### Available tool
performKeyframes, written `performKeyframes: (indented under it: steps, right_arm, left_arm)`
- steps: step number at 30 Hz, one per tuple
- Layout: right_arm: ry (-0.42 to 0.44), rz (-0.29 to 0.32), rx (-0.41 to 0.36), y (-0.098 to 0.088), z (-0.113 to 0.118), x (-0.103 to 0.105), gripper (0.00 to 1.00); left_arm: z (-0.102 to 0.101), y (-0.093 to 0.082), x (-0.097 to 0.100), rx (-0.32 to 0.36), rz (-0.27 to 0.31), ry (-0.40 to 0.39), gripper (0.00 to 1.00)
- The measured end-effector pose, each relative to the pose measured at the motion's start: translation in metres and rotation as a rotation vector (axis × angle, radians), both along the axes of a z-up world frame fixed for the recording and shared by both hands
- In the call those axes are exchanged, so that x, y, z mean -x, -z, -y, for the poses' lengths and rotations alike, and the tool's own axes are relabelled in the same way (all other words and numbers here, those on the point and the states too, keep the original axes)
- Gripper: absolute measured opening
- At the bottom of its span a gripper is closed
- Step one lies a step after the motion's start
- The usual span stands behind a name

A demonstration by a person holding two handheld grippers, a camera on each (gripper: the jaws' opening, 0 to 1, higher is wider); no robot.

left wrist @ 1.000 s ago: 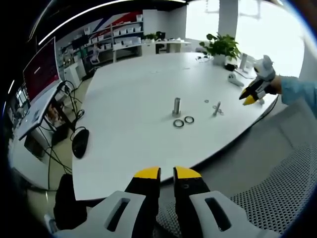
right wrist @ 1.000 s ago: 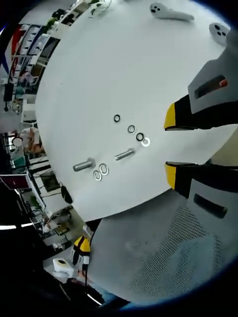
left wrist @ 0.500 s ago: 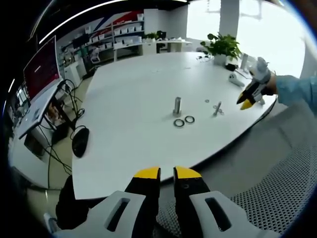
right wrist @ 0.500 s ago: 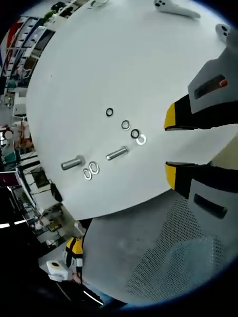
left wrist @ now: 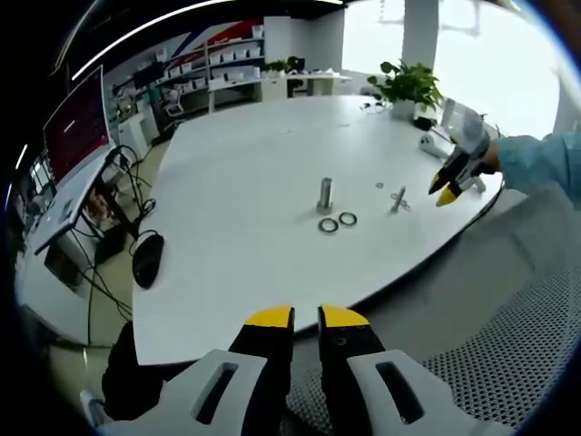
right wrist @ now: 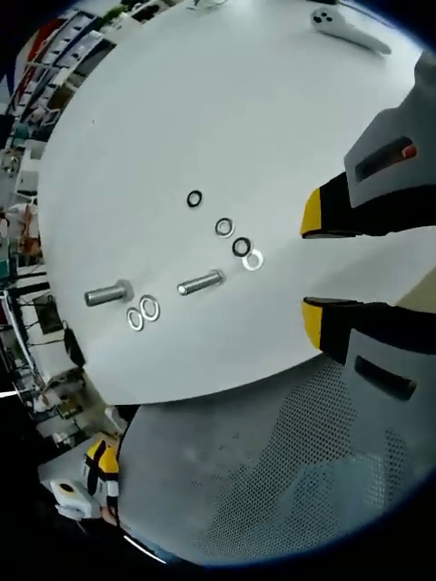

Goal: Place the washer onto the threaded stud by aligning its center hole with the stud, sliding it down to the base, and recovering from edge contact or off-axis alignment until the washer reaches the visible bottom stop.

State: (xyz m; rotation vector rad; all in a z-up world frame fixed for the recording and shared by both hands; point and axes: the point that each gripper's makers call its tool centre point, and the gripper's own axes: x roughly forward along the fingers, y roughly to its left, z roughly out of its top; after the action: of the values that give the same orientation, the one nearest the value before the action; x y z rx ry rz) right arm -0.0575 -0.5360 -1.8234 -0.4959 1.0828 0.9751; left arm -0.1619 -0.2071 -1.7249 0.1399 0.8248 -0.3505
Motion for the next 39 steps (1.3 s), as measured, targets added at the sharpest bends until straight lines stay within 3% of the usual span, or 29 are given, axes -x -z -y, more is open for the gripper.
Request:
performKeyframes:
  steps: [11,21,28,31,39]
  right_arm:
    - [-0.02,0.037,0.06,0.015,0.004,-0.016,0.36]
    - [-0.04,0.002,0.068,0.025,-0.002,-0.002,0.36]
    - [-0.061,0.015,0.075,0.028,-0.005,-0.013,0.35]
    - [-0.129,0.057,0.103,0.032,-0.004,-0.02,0.34]
    - [-0.099,0.074,0.081,0.03,-0.01,-0.024,0.32]
  left_arm:
    - [0.0,0.0,0.001,-0.001,0.0,-0.002,0.08]
    - [-0.001,0.0,0.0,-0.004,0.0,-0.006,0.09]
    - [-0.002,-0.001,0.0,-0.002,0.004,-0.012,0.08]
    - [-0.002,0.0,0.0,-0.004,0.001,-0.011,0.08]
    - [-0.002,-0.001,0.0,0.0,0.004,-0.017,0.08]
